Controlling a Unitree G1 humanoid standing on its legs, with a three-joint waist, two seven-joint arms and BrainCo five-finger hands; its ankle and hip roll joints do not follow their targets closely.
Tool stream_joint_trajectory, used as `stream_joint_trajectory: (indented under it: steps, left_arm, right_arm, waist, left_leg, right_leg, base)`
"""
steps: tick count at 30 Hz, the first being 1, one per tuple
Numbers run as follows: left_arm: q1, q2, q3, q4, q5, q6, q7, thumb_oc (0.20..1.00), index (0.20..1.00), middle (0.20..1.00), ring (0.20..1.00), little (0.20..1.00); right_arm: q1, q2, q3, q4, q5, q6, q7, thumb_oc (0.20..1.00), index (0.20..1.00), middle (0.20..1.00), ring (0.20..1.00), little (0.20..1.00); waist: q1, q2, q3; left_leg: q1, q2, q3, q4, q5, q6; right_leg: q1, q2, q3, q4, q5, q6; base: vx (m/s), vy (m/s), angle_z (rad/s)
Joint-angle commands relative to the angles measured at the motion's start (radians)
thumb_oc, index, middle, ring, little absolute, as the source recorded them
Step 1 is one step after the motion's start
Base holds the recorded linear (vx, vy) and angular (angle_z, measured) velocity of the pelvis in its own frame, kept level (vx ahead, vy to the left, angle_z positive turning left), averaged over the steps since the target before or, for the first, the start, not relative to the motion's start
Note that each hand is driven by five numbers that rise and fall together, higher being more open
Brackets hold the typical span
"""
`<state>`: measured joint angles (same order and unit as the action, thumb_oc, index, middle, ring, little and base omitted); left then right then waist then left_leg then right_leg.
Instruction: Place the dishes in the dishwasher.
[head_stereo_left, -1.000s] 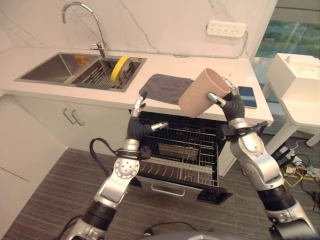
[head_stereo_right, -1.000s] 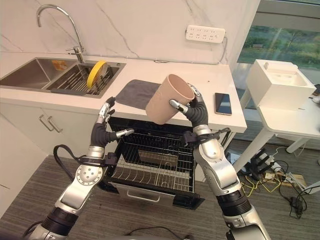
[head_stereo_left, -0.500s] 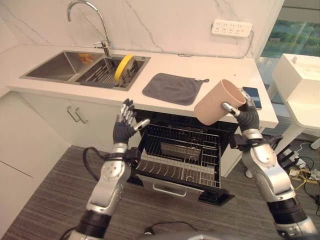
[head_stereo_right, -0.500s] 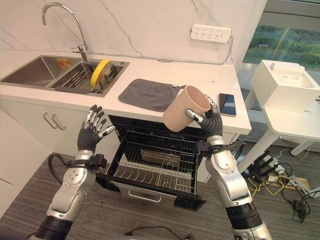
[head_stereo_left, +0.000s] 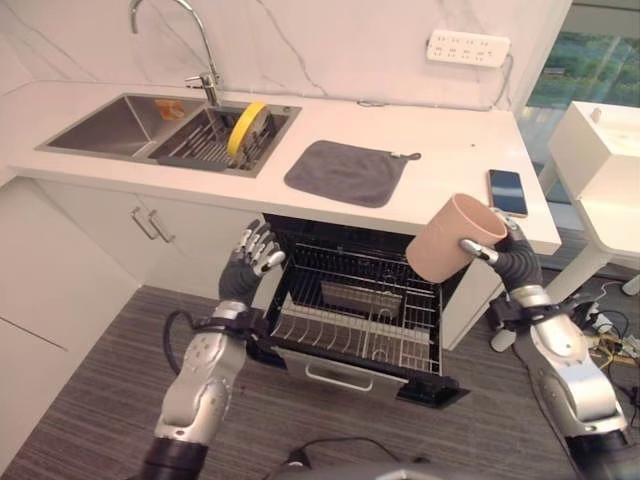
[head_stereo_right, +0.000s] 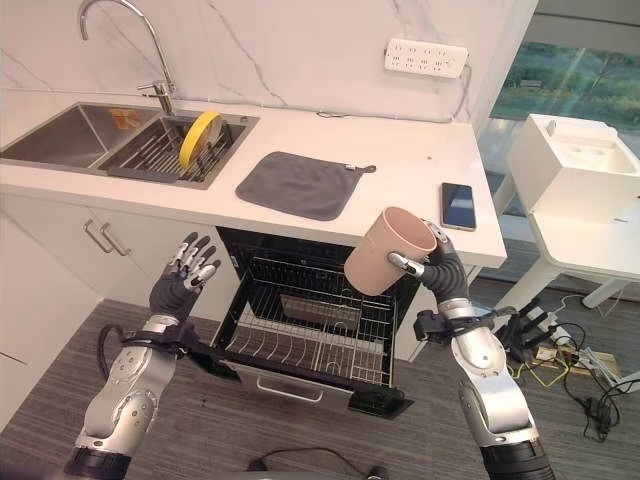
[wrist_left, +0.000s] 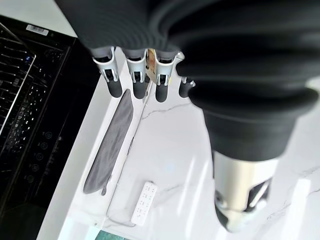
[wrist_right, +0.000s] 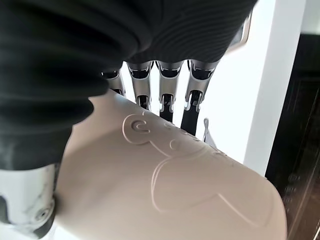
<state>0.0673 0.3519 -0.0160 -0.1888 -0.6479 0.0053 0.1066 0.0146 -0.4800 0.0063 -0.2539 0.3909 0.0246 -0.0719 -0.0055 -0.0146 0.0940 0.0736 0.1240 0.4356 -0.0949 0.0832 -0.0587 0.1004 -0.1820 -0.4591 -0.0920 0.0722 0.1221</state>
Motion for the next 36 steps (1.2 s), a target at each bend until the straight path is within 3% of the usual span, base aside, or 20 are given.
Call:
stream_joint_trajectory:
  steps: [1,3,6,12,13,19,26,30,36]
  left_arm:
    - [-0.038,0.061,0.028,-0.079,0.111,-0.083,-0.041,1.0,1.0,1.0,1.0,1.0]
    - [-0.038,0.094,0.045,-0.081,0.22,-0.094,-0.055,1.0,1.0,1.0,1.0,1.0]
    - [-0.032,0.133,0.075,-0.086,0.236,-0.081,-0.112,1.0,1.0,1.0,1.0,1.0]
    - [-0.069,0.209,0.049,-0.091,0.404,-0.082,-0.214,1.0,1.0,1.0,1.0,1.0]
    - [-0.106,0.281,0.01,-0.085,0.534,-0.065,-0.221,1.0,1.0,1.0,1.0,1.0]
    - [-0.311,0.468,-0.078,-0.068,0.597,0.02,-0.204,1.0,1.0,1.0,1.0,1.0]
    - [-0.432,0.506,-0.148,-0.044,0.642,0.088,-0.224,1.0,1.0,1.0,1.0,1.0]
    - [-0.468,0.533,-0.181,-0.014,0.706,0.14,-0.276,1.0,1.0,1.0,1.0,1.0]
    - [-0.476,0.539,-0.237,0.044,0.754,0.194,-0.319,1.0,1.0,1.0,1.0,1.0]
  right_arm:
    - [-0.053,-0.038,-0.08,-0.085,-0.032,-0.071,0.025,0.2,0.2,0.2,0.2,0.2]
    - [-0.048,-0.053,-0.097,-0.083,-0.033,-0.065,0.037,0.2,0.2,0.2,0.2,0.2]
    - [-0.039,-0.07,-0.116,-0.087,-0.028,-0.049,0.056,0.2,0.2,0.2,0.2,0.2]
    - [-0.082,-0.113,-0.106,-0.066,-0.038,-0.028,0.073,0.2,0.2,0.2,0.2,0.2]
    - [-0.121,-0.153,-0.106,-0.054,-0.029,-0.036,0.067,0.2,0.2,0.2,0.2,0.2]
    - [-0.327,-0.253,-0.055,-0.024,-0.021,-0.033,0.057,0.2,0.2,0.2,0.2,0.2]
    - [-0.45,-0.261,0.01,-0.026,-0.063,-0.035,0.063,0.2,0.2,0.2,0.2,0.2]
    - [-0.508,-0.274,0.035,-0.013,-0.077,-0.023,0.078,0.2,0.2,0.2,0.2,0.2]
    - [-0.556,-0.261,0.068,0.025,-0.083,-0.027,0.07,0.2,0.2,0.2,0.2,0.2]
  waist:
    - [0.0,0.021,-0.008]
    - [-0.003,0.022,-0.007]
    - [-0.006,0.028,-0.004]
    - [-0.009,0.035,0.032]
    - [-0.016,0.049,0.068]
    - [-0.05,0.084,0.224]
    - [-0.074,0.094,0.302]
    - [-0.078,0.087,0.316]
    - [-0.069,0.075,0.336]
  left_leg:
    - [0.049,0.054,-0.022,0.008,-0.085,-0.028]
    - [0.052,0.051,-0.02,0.008,-0.087,-0.029]
    - [0.055,0.04,-0.018,0.017,-0.095,-0.023]
    - [0.015,0.032,-0.023,0.119,-0.133,-0.013]
    - [-0.057,0.042,-0.027,0.216,-0.155,-0.022]
    - [-0.246,0.1,-0.018,0.382,-0.168,-0.037]
    - [-0.387,0.151,-0.008,0.553,-0.164,-0.03]
    - [-0.438,0.189,-0.028,0.656,-0.187,-0.05]
    - [-0.462,0.204,-0.038,0.688,-0.195,-0.046]
  right_leg:
    - [0.052,-0.026,-0.021,0.02,-0.093,0.023]
    - [0.052,-0.026,-0.019,0.021,-0.094,0.025]
    - [0.046,-0.023,-0.006,0.046,-0.111,0.023]
    - [0.007,-0.011,0.012,0.156,-0.172,-0.005]
    - [-0.062,-0.021,0.02,0.239,-0.201,-0.019]
    - [-0.27,-0.078,0.058,0.432,-0.26,-0.038]
    - [-0.42,-0.107,0.094,0.6,-0.312,-0.059]
    - [-0.438,-0.108,0.113,0.656,-0.357,-0.06]
    - [-0.454,-0.106,0.12,0.683,-0.361,-0.056]
  base:
    - [0.04,-0.047,0.0]
    - [0.06,-0.041,0.01]
    - [0.09,-0.022,-0.02]
    - [0.04,-0.02,-0.04]
    - [-0.14,0.017,0.01]
    - [-0.23,0.064,-0.08]
    - [-0.08,0.027,-0.08]
    - [0.06,-0.009,-0.15]
    - [-0.03,-0.033,-0.05]
